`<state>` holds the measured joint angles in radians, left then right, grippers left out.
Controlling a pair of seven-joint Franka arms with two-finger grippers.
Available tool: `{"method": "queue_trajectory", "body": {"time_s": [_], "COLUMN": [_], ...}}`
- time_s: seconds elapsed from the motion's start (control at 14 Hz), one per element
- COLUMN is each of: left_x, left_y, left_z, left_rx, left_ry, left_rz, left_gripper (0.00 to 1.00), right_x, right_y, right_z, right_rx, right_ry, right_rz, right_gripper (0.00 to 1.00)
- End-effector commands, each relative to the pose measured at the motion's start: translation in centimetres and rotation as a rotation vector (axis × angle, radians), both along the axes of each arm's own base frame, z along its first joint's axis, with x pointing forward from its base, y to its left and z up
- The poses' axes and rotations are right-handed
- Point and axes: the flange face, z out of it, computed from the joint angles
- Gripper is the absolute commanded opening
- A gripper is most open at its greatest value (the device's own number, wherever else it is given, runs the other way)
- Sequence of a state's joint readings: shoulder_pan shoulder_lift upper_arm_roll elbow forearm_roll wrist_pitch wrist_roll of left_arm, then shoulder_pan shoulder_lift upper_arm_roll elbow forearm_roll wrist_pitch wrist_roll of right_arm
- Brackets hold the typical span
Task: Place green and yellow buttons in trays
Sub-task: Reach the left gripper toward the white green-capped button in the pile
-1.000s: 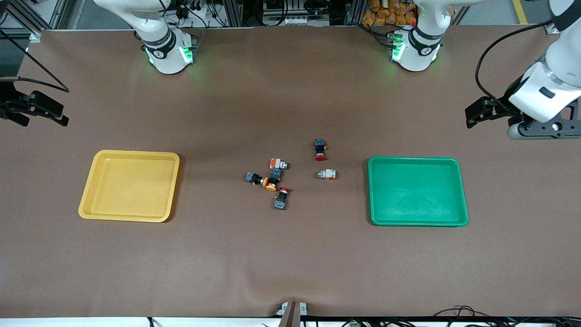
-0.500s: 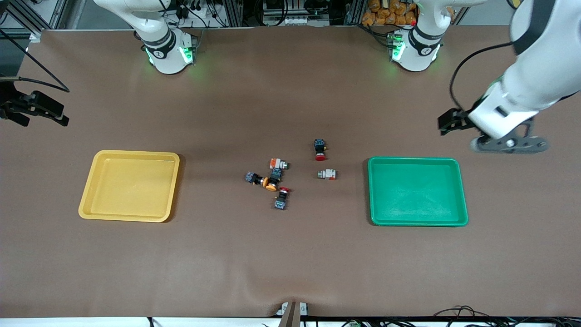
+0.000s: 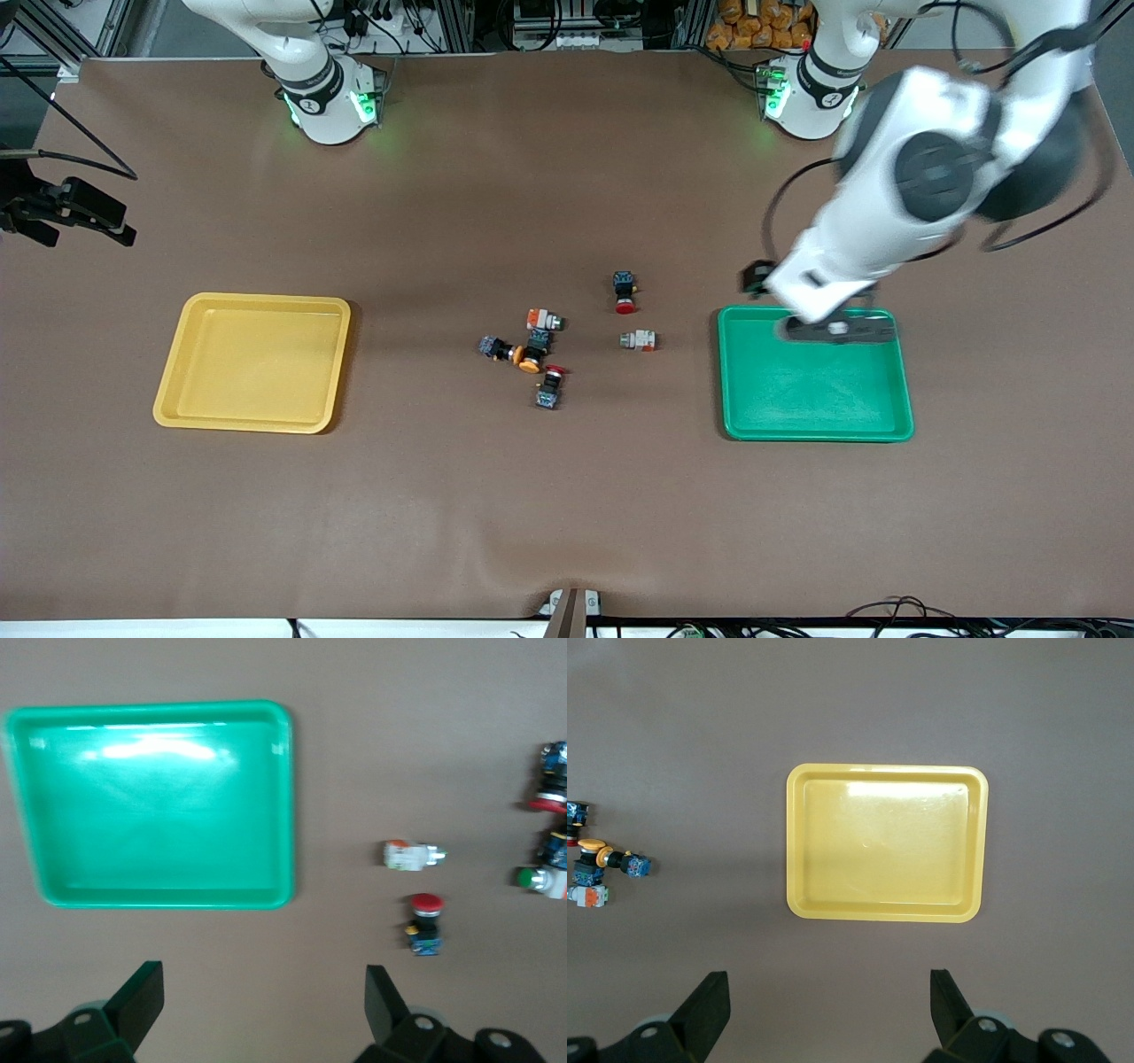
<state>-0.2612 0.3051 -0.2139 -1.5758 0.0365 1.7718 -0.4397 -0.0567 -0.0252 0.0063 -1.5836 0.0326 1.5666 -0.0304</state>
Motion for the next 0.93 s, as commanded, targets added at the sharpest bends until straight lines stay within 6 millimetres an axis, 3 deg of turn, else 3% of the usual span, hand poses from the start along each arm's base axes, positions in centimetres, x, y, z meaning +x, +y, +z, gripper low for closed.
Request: {"method": "queue_trajectory", "body": {"time_s": [0.0, 0.14, 0.36, 0.64, 0.86], "left_x": [-1.0, -1.9, -2.4, -2.9, -2.9], "left_y": [-4.7, -8.0, -11.1, -13.3, -14.1], "left_z": [-5.1, -9.1, -13.8, -19.5, -22.4], "left_rx": [0.016, 0.027, 0.014, 0.026, -0.003], "left_ry": [0.001, 0.018, 0.011, -0.007, -0.024], "left_rz": [0.045, 0.066, 0.106, 0.073, 0.103], "left_gripper": [1.00, 1.00, 1.00, 1.00, 1.00], "right_x": [-0.5, -0.4, -0.4, -0.3, 0.0], "right_y": [0.0, 0.2, 0.0, -0.4, 0.0], "right_z": [0.2, 0.3, 0.2, 0.2, 0.5], "right_rx": [0.014, 0.014, 0.016, 0.015, 0.015], "right_ry": [-0.001, -0.004, -0.003, -0.011, -0.020], "right_rz": [-0.014, -0.011, -0.017, -0.017, -0.009], "right_gripper": [1.00, 1.00, 1.00, 1.00, 1.00]}}
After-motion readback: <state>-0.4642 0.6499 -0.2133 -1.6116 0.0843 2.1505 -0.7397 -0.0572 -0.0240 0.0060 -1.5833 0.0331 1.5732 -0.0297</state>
